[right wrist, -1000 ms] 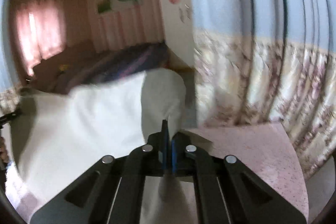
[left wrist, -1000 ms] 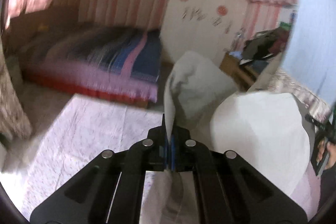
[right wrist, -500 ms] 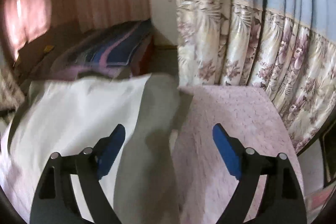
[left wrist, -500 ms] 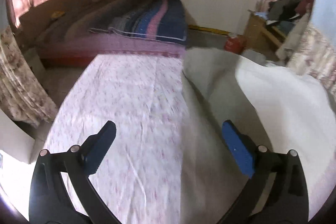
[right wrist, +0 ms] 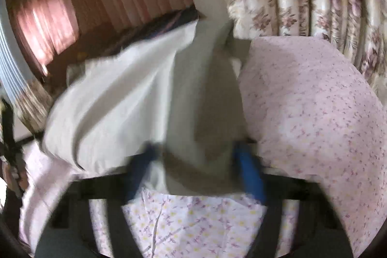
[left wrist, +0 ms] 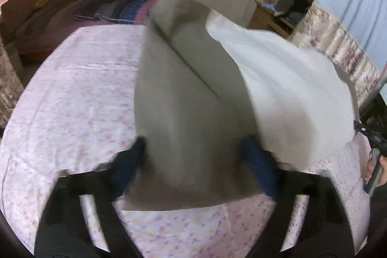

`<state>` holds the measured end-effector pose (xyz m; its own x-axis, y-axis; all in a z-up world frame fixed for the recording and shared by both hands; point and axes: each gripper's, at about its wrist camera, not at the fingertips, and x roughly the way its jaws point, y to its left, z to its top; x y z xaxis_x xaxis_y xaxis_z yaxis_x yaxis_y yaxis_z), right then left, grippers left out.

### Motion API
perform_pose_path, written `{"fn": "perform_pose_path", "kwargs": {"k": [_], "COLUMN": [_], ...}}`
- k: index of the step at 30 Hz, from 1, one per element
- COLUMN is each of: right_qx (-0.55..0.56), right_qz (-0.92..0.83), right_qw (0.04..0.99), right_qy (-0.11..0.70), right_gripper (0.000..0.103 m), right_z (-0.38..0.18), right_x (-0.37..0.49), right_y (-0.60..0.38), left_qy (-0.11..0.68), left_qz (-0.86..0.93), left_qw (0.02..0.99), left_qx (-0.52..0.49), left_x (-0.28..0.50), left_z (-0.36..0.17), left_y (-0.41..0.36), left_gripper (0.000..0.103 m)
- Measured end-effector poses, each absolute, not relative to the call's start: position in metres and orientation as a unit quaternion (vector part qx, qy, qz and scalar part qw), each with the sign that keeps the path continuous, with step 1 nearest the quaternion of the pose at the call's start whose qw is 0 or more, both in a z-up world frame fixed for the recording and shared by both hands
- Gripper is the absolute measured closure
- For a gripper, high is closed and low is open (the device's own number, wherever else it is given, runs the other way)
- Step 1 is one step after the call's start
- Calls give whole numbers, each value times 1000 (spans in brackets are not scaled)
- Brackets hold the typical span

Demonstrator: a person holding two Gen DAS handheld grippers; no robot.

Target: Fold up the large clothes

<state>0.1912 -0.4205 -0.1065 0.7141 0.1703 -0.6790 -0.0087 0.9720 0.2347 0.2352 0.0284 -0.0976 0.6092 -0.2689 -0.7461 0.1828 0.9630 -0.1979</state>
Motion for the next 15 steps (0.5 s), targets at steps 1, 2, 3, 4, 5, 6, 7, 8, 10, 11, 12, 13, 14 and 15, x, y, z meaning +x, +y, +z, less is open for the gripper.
{"fn": "perform_pose_path", "kwargs": {"k": [1, 2, 3, 4, 5, 6, 7, 8, 10, 11, 12, 13, 14, 15], "right_qx": [95, 82, 61, 52, 50, 48, 42, 31, 15, 15, 21, 28, 33, 41], "right_qz": [54, 56, 51, 47, 43, 40, 37, 33, 26, 25, 26, 28, 24, 23], "right_qw": [920, 922, 929, 936, 945, 949, 953, 956, 958, 955, 950, 945, 939, 929], "right_qy": [376, 374, 361, 345, 321, 309, 298, 289, 287, 296, 309, 323, 341, 367], "right_gripper": [88, 95, 96, 96, 97, 97, 98, 98, 98, 98, 98, 98, 98, 97], "right_z": [-106, -102, -90, -76, -55, -42, -27, -16, -2, -3, -9, -18, -31, -50], "right_x": [194, 195, 193, 190, 184, 179, 174, 168, 157, 153, 151, 153, 156, 159], "right_y": [-413, -407, -401, -399, -401, -402, -403, -403, -402, -405, -409, -415, -421, -428], "left_qy": [427, 429, 426, 423, 419, 413, 404, 400, 392, 390, 393, 408, 422, 439], "left_qz": [-134, -125, -124, -136, -142, -144, -149, -152, -166, -170, -173, -172, -160, -149], "left_qw": [893, 893, 894, 894, 893, 896, 899, 900, 901, 901, 900, 894, 889, 883], "left_qx": [-50, -49, -52, -66, -76, -81, -80, -80, -85, -81, -78, -76, -75, -77], "left_x": [240, 243, 244, 246, 245, 243, 237, 231, 214, 207, 205, 206, 212, 217], "left_z": [-98, -93, -88, -77, -66, -56, -42, -33, -18, -15, -18, -31, -45, -60], "left_y": [24, 23, 24, 28, 32, 35, 37, 38, 40, 39, 38, 39, 42, 45], "left_gripper": [58, 69, 77, 88, 91, 92, 93, 94, 94, 93, 93, 93, 93, 93]}}
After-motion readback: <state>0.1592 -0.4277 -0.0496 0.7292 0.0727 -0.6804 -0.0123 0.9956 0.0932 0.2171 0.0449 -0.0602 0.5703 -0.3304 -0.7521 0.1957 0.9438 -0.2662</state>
